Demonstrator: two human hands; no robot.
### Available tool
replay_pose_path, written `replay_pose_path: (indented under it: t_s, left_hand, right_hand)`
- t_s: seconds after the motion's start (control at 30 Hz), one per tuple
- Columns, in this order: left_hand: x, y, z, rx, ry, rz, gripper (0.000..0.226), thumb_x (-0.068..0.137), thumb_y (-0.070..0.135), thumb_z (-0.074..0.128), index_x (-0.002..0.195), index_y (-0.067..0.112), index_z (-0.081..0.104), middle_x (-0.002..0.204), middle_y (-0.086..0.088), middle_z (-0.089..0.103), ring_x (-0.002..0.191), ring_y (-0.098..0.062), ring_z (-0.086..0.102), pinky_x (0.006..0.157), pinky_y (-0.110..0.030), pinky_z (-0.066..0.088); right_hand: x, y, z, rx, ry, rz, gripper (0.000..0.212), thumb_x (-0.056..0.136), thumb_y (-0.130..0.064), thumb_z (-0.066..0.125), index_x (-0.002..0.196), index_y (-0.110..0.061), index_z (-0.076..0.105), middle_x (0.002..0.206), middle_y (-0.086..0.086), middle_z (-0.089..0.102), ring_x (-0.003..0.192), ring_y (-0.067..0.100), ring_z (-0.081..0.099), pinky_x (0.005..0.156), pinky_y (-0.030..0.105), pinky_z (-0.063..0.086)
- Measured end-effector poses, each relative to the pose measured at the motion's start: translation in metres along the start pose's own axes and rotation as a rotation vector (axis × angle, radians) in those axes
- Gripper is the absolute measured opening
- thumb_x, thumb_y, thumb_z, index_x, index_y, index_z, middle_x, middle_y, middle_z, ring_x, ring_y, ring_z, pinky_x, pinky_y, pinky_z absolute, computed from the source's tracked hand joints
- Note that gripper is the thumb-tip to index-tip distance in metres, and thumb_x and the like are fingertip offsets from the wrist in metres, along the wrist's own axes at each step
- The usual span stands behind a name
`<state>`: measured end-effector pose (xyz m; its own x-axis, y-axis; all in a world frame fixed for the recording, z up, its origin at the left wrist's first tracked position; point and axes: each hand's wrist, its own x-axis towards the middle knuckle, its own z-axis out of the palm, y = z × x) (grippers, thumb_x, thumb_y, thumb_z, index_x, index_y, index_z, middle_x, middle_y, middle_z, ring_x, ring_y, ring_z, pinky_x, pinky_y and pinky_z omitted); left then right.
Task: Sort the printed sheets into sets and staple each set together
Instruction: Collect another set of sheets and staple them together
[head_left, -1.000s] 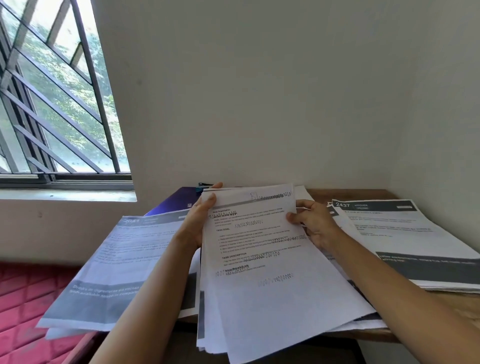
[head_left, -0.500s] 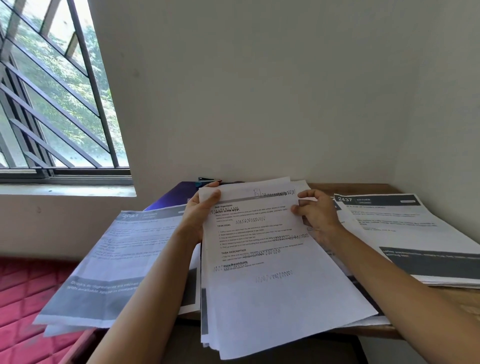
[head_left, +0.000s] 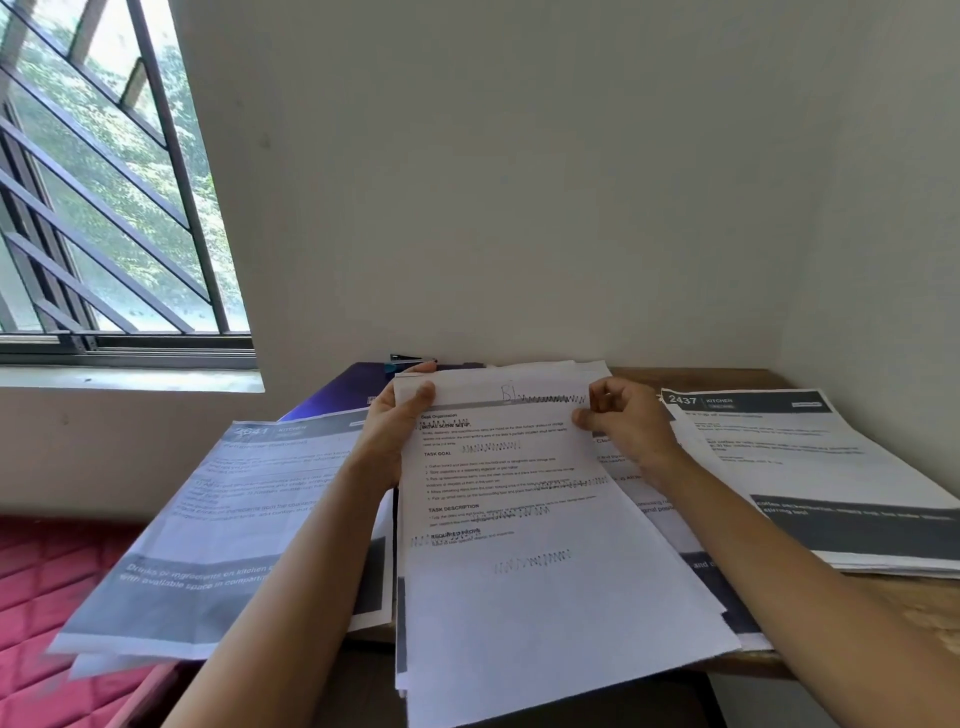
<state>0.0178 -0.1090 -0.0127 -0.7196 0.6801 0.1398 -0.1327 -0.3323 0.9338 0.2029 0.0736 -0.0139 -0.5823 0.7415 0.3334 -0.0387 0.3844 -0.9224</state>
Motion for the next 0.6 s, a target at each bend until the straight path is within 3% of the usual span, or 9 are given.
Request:
replay_pose_path:
  t_s: [0.17, 0.27, 0.43, 0.6]
  left_hand:
    - [-0.0014, 0.0019, 0.0004, -0.025, -0.041, -0.008, 0.022, 0.097, 0.014, 0.055, 0.113, 0.027, 0.062, 0.103, -0.012, 0.067, 0.078, -0.025, 0.066, 0.059, -0.040, 0.061]
    - [-0.0023, 0.0023, 0.0007, -0.034, -0.046, -0.016, 0.024, 0.097, 0.014, 0.055, 0.116, 0.026, 0.062, 0.104, -0.013, 0.067, 0.078, -0.026, 0.066, 0.060, -0.042, 0.061]
    - [-0.0040, 0.0032, 0.0042, -0.045, -0.017, -0.010, 0.021, 0.094, 0.015, 0.058, 0.113, 0.024, 0.062, 0.099, -0.012, 0.067, 0.076, -0.025, 0.065, 0.058, -0.040, 0.061]
    - [-0.0025, 0.0015, 0.0068, -0.033, -0.028, -0.005, 0.017, 0.098, 0.018, 0.054, 0.110, 0.023, 0.064, 0.100, -0.011, 0.067, 0.074, -0.022, 0.066, 0.060, -0.039, 0.061]
  right_hand:
    - [0.0035, 0.0014, -0.0060, -0.070, -0.061, 0.034, 0.008, 0.080, -0.002, 0.073, 0.084, -0.008, 0.068, 0.085, 0.012, 0.070, 0.079, 0.019, 0.063, 0.084, 0.044, 0.054]
    - [0.0032, 0.0000, -0.0050, -0.056, -0.046, 0.021, 0.013, 0.082, -0.010, 0.073, 0.087, 0.000, 0.066, 0.090, 0.017, 0.069, 0.079, 0.021, 0.062, 0.080, 0.043, 0.055]
    - [0.0031, -0.0013, -0.0009, 0.003, 0.046, 0.005, 0.014, 0.083, -0.013, 0.073, 0.087, -0.002, 0.066, 0.095, 0.015, 0.070, 0.084, 0.026, 0.065, 0.076, 0.044, 0.056]
    - [0.0040, 0.0067, 0.0022, -0.044, 0.081, 0.036, 0.018, 0.085, -0.012, 0.070, 0.082, 0.003, 0.061, 0.077, 0.007, 0.059, 0.073, 0.019, 0.053, 0.066, 0.031, 0.044]
